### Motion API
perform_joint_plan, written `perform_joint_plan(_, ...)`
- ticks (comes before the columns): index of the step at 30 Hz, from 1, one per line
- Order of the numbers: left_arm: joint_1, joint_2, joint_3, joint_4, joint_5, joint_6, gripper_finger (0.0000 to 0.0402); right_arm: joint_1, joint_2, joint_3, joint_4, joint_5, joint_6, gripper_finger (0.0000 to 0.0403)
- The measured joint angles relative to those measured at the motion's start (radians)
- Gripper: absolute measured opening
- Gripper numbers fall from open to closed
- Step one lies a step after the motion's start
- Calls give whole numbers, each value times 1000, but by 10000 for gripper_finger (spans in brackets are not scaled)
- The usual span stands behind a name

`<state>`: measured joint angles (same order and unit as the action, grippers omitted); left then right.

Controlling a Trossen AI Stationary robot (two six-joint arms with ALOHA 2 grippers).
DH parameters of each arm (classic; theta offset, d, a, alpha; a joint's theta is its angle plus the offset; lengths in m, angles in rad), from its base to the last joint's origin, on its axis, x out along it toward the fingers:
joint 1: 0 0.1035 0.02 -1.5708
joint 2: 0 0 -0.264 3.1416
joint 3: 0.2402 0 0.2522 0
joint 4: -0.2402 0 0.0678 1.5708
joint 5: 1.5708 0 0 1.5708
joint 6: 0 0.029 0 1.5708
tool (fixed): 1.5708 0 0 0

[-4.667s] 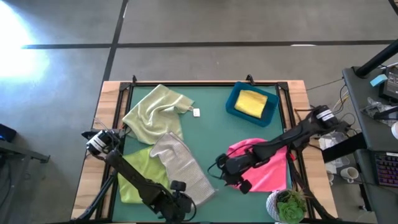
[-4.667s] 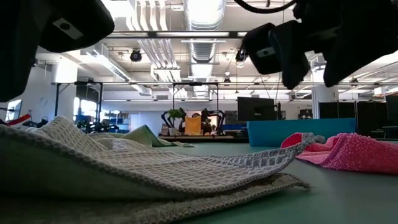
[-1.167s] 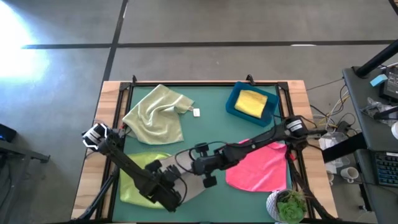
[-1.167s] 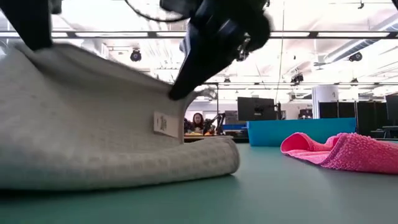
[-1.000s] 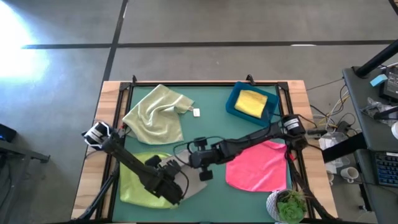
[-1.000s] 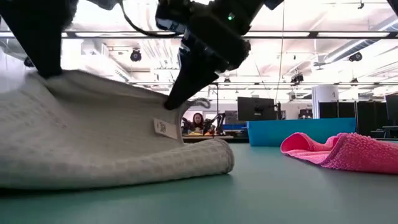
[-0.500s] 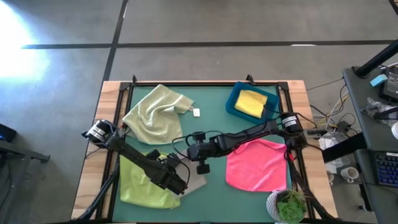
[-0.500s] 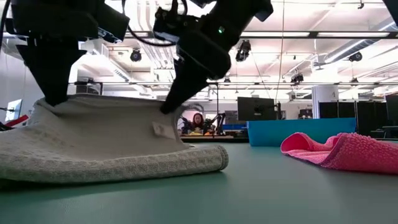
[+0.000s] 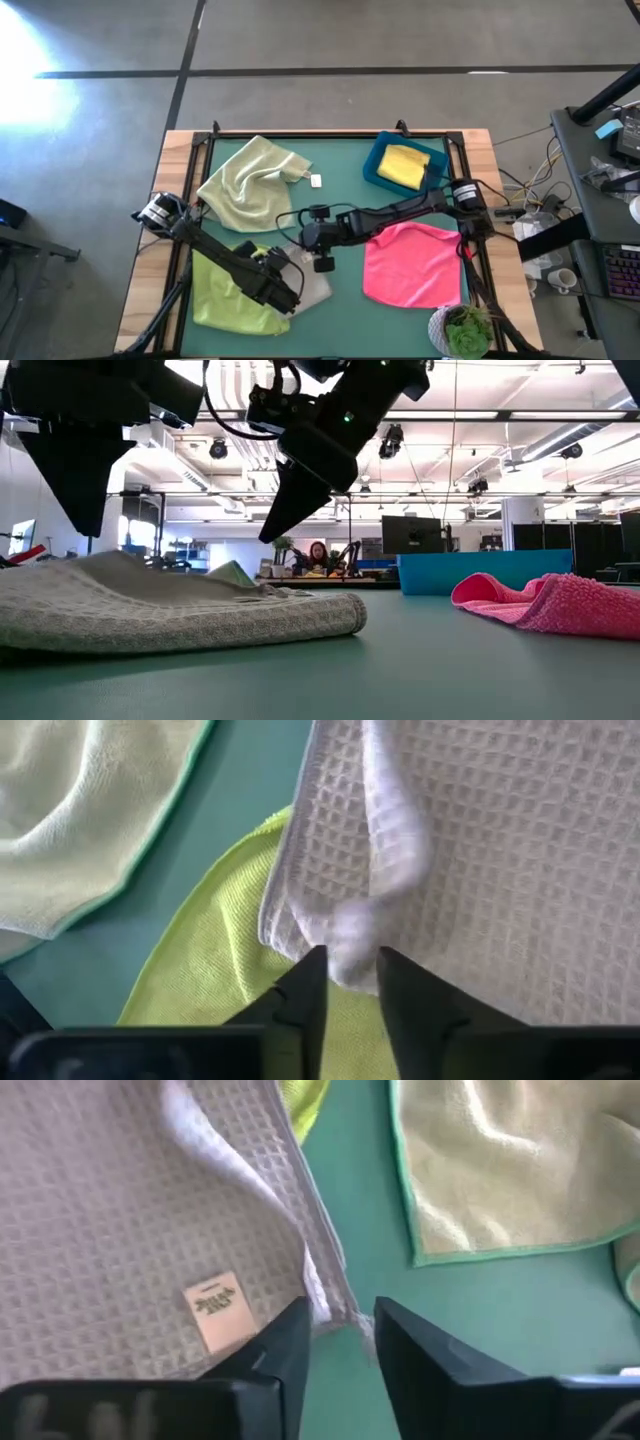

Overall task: Fold microfiber towels
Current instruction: Fold the gray microfiber cloth

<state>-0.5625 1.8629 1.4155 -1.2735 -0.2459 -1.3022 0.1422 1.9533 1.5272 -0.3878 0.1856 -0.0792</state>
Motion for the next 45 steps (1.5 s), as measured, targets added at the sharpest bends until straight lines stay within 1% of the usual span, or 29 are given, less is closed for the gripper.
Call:
perform_joint_plan(3,3,0,0,-27,4,0,114,-6,-7,0,-21,0,1,126)
perform_joint_plan(6,13,-15,0,-90,55,2,140,-7,-34,0,-71,1,37,138)
perform_joint_plan(10,18,-78,0,-125,53,54,154,-6,-89,2,-186,0,124,140)
perform_joint_plan(14,20,-177,-11,-125,-19,106,155,-4,-146,2,-330,-2,193,132)
perform_joint_plan(18,19,-304,-46,-123,-120,114,155,19,-209,-19,-457,-1,303,123)
perform_joint_plan(21,19,-402,-97,-103,-194,114,155,61,-263,-76,-466,-2,399,118)
perform_joint_plan(23,20,-470,-154,-40,-228,114,155,97,-302,-121,-448,-2,483,115)
perform_joint_plan(25,20,-536,-232,71,-250,115,155,137,-339,-162,-402,-2,579,112)
perform_joint_plan(29,25,-635,-410,364,-260,210,155,212,-394,-221,-282,-2,767,109)
perform_joint_plan(32,32,-679,-529,565,-246,267,155,251,-399,-228,-203,0,868,111)
perform_joint_plan(36,40,-682,-643,789,-159,336,155,284,-377,-224,-134,36,959,110)
perform_joint_plan(39,40,-647,-697,927,-88,396,155,297,-363,-224,-118,55,1025,105)
perform_joint_plan(42,40,-600,-716,956,-43,420,155,305,-349,-224,-107,66,1087,100)
perform_joint_plan(45,42,-546,-715,958,-29,452,155,310,-336,-224,-93,90,1143,95)
